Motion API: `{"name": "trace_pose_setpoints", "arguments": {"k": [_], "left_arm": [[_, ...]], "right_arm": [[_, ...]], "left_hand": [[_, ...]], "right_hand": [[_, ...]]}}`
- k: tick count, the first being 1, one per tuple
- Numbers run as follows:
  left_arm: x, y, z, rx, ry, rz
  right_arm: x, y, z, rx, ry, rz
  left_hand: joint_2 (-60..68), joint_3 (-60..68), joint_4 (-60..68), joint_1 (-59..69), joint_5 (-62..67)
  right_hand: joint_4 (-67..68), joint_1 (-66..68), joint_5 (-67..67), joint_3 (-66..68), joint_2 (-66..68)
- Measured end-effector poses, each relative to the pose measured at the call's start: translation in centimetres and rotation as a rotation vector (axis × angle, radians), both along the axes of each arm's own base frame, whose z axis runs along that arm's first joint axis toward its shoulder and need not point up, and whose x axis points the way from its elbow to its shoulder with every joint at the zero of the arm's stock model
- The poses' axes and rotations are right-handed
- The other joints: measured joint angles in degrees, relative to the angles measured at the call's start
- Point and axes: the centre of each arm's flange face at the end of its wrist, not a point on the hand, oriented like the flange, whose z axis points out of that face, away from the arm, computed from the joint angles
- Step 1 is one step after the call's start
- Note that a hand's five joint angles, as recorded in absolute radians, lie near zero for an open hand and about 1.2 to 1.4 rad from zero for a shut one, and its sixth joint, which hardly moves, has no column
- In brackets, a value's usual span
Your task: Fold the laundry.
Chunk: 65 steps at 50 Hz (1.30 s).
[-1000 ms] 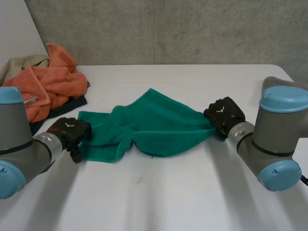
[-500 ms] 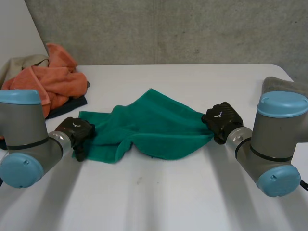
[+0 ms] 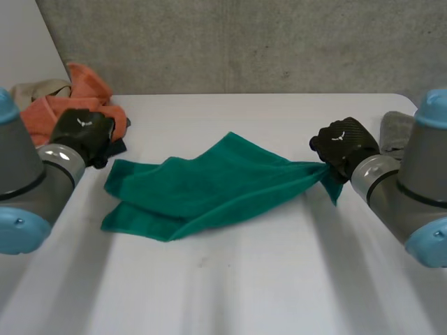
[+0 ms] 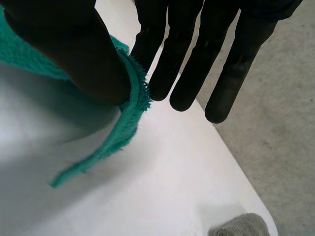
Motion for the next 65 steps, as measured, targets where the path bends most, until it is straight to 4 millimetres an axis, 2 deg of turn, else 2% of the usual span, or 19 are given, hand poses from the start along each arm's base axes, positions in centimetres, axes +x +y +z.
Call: {"name": "trace_pose_setpoints", "arguments": {"k": [1, 3, 5, 7, 14, 15, 17, 19, 24, 31, 47, 62, 65], "left_arm": [[0.0, 0.2, 0.0, 0.013, 0.005, -0.004], [0.1, 0.6, -0.3, 0.047, 0.006, -0.011], [0.2, 1.1, -1.3, 0.109, -0.011, -0.019], [0.3, 1.7, -2.3, 0.169, -0.035, -0.028], [0.6, 3.4, -5.2, 0.313, -0.114, -0.08], [0.6, 3.7, -5.6, 0.327, -0.124, -0.092], [0.6, 4.0, -6.4, 0.349, -0.142, -0.114], [0.7, 4.2, -6.9, 0.363, -0.153, -0.125], [0.9, 3.8, -8.1, 0.387, -0.171, -0.136], [1.4, 2.1, -9.6, 0.391, -0.185, -0.109], [0.8, -0.6, -9.4, 0.245, -0.211, -0.092], [0.2, -2.5, -10.8, 0.196, -0.287, -0.117], [0.1, -2.7, -11.0, 0.196, -0.294, -0.12]], "right_arm": [[-0.1, 0.2, 0.1, 0.015, 0.005, 0.001], [-0.1, 0.5, 0.1, 0.044, 0.015, 0.003], [-0.1, 0.8, -0.1, 0.074, 0.027, 0.006], [-0.1, 1.0, -0.5, 0.096, 0.037, 0.008], [-0.1, 0.8, -1.9, 0.128, 0.056, 0.003], [-0.1, 0.7, -2.1, 0.131, 0.058, 0.002], [-0.1, 0.7, -2.4, 0.135, 0.061, -0.001], [-0.1, 0.6, -2.6, 0.138, 0.063, -0.003], [-0.1, 0.6, -3.1, 0.141, 0.064, -0.003], [0.0, 0.8, -3.4, 0.134, 0.066, 0.005], [0.3, 1.3, -3.9, 0.129, 0.085, 0.027], [0.3, 1.3, -4.3, 0.136, 0.095, 0.033], [0.3, 1.3, -4.3, 0.136, 0.095, 0.032]], "left_hand": [[-12.85, -12.54, -13.56, -15.3, -13.1], [-31.96, -31.39, -32.7, -35.97, -32.02], [-41.69, -41.14, -42.46, -43.14, -41.78], [-43.37, -42.82, -44.56, -43.34, -43.97], [-36.78, -36.38, -37.25, -35.0, -36.38], [-27.1, -26.72, -28.26, -24.89, -27.54], [-21.73, -21.7, -22.69, -18.77, -22.08], [-20.61, -20.34, -21.49, -18.43, -20.91], [-26.35, -25.86, -27.52, -25.67, -26.57], [-32.96, -32.61, -34.39, -31.71, -33.86], [-35.29, -35.23, -37.11, -33.99, -36.64], [-35.27, -35.19, -37.02, -33.98, -36.51], [-31.59, -31.58, -32.65, -30.59, -31.84]], "right_hand": [[0.0, 0.0, 0.0, 0.0, 0.0], [0.0, 0.0, 0.0, 0.0, 0.0], [0.0, 0.0, 0.01, 0.0, 0.0], [0.0, 0.0, 0.0, 0.0, 0.0], [0.0, 0.0, 0.0, 0.0, 0.0], [0.0, 0.0, 0.0, 0.0, 0.0], [0.0, 0.0, 0.01, 0.0, 0.0], [0.0, 0.0, 0.01, 0.0, 0.0], [0.0, 0.0, 0.0, 0.0, 0.0], [0.0, 0.0, 0.0, 0.0, 0.0], [0.0, 0.0, 0.0, 0.0, 0.0], [0.0, 0.0, 0.01, 0.0, 0.0], [0.0, 0.0, 0.0, 0.0, 0.0]]}}
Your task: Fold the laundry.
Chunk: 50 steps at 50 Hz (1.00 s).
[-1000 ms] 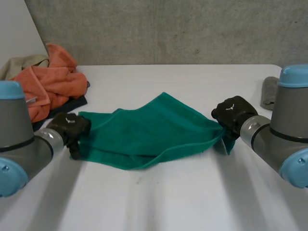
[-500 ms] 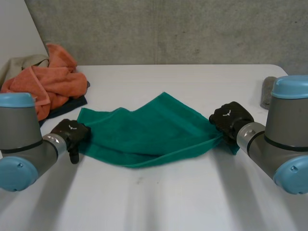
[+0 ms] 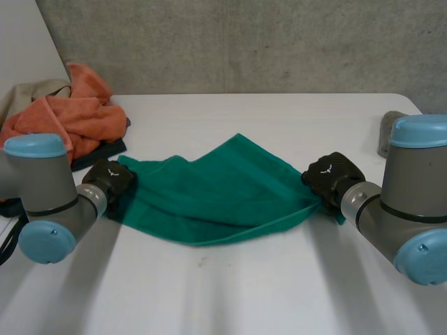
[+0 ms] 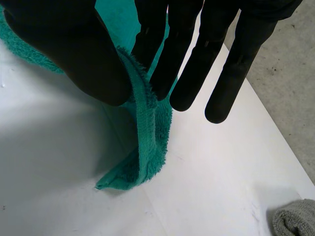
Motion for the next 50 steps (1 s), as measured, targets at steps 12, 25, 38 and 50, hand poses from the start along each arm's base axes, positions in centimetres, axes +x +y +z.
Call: {"name": "trace_pose_setpoints", "arguments": {"k": [12, 25, 38, 50], "left_arm": [[0.4, -0.7, 2.6, -0.095, 0.047, 0.075], [2.1, 4.0, 16.3, -0.27, 0.282, 0.127], [2.2, 9.0, 26.4, -0.344, 0.359, 0.051], [-1.1, 1.0, 21.9, -0.225, 0.277, 0.136]], "right_arm": [[-0.2, -0.2, 0.5, -0.013, -0.004, -0.008], [-3.6, -1.3, 9.8, -0.139, -0.024, -0.095], [-5.3, 0.2, 18.5, -0.218, -0.042, -0.067], [-3.3, -5.9, 14.0, -0.238, 0.065, -0.077]], "left_hand": [[36.3, 36.17, 36.46, 34.31, 34.11], [36.37, 36.18, 36.62, 34.31, 34.11], [36.41, 36.33, 36.65, 34.32, 34.11], [36.48, 36.36, 36.67, 34.31, 34.12]], "right_hand": [[0.0, 0.0, 0.0, 0.0, 0.0], [0.0, 0.0, 0.0, 0.0, 0.0], [0.01, 0.0, 0.01, 0.01, 0.0], [0.01, 0.0, 0.01, 0.01, 0.0]]}}
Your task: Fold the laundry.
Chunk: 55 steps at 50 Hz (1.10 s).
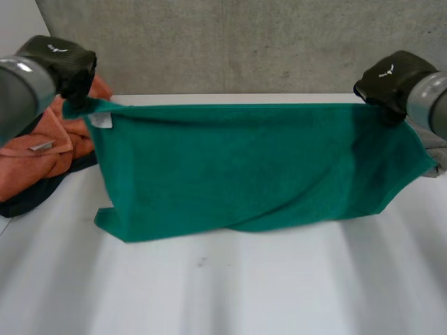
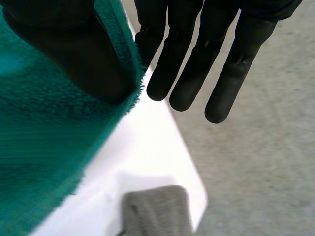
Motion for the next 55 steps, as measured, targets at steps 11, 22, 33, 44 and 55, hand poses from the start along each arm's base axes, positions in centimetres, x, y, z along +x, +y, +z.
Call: {"name": "trace_pose_setpoints", "arguments": {"k": [11, 22, 33, 44, 55], "left_arm": [[-1.6, -4.2, 10.4, -0.585, 0.272, 0.037], [0.1, -4.7, 11.3, -0.682, 0.368, 0.122], [-0.7, -6.2, -3.8, -0.257, 0.219, 0.123], [-1.4, -4.1, -16.7, 0.083, 0.079, 0.106], [-0.1, -0.2, -16.7, 0.222, -0.033, 0.1]], "right_arm": [[1.1, -6.9, 9.0, -0.708, -0.326, -0.072], [1.1, -6.7, 10.2, -0.835, -0.38, -0.008], [0.4, -6.9, -1.9, -0.4, -0.3, 0.001], [-0.9, -5.7, -15.3, 0.013, -0.247, 0.005], [-3.2, -4.1, -15.4, 0.204, -0.195, -0.068]], "left_hand": [[0.01, 0.0, 0.01, 0.0, 0.0], [0.01, 0.01, 0.01, 0.0, 0.0], [0.01, 0.01, 0.01, 0.0, 0.0], [0.01, 0.01, 0.01, 0.0, 0.0], [0.01, 0.01, 0.01, 0.0, 0.0]], "right_hand": [[0.02, 0.0, 0.0, 0.05, 0.0], [0.02, 0.0, 0.0, 0.05, 0.0], [0.02, 0.0, 1.02, 0.05, 0.0], [0.03, 0.0, 1.45, 0.05, 0.0], [0.03, 0.0, 1.45, 0.05, 0.0]]}}
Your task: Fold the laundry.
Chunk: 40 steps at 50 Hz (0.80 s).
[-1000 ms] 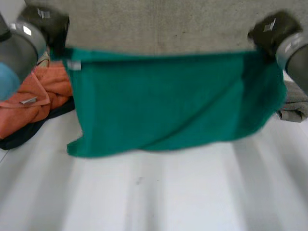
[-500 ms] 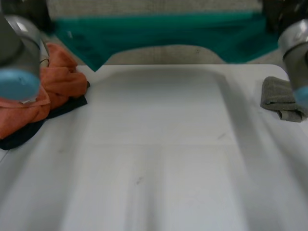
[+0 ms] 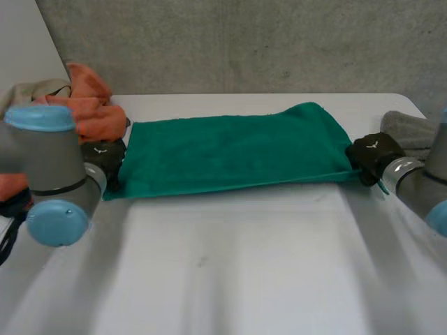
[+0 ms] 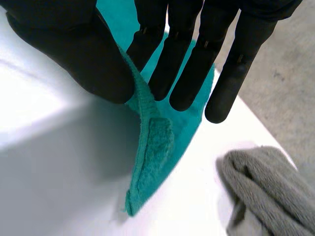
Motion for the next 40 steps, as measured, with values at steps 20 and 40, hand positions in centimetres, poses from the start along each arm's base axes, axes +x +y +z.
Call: {"name": "trace_pose_setpoints", "arguments": {"k": [20, 40], "left_arm": [[3.0, 10.0, 3.4, 0.305, -0.344, -0.163], [-4.4, -4.4, 2.4, -0.063, -0.302, 0.029]], "right_arm": [[-3.5, 8.0, 4.5, 0.33, 0.489, 0.223], [3.4, -4.0, -0.4, -0.316, 0.278, 0.043]], "left_hand": [[0.0, 0.0, 0.0, 0.0, 0.0], [0.03, 0.05, 0.01, 0.0, 0.0]], "right_hand": [[0.0, 0.0, 0.0, 0.0, 0.0], [0.0, 0.0, 0.45, 0.02, 0.0]]}}
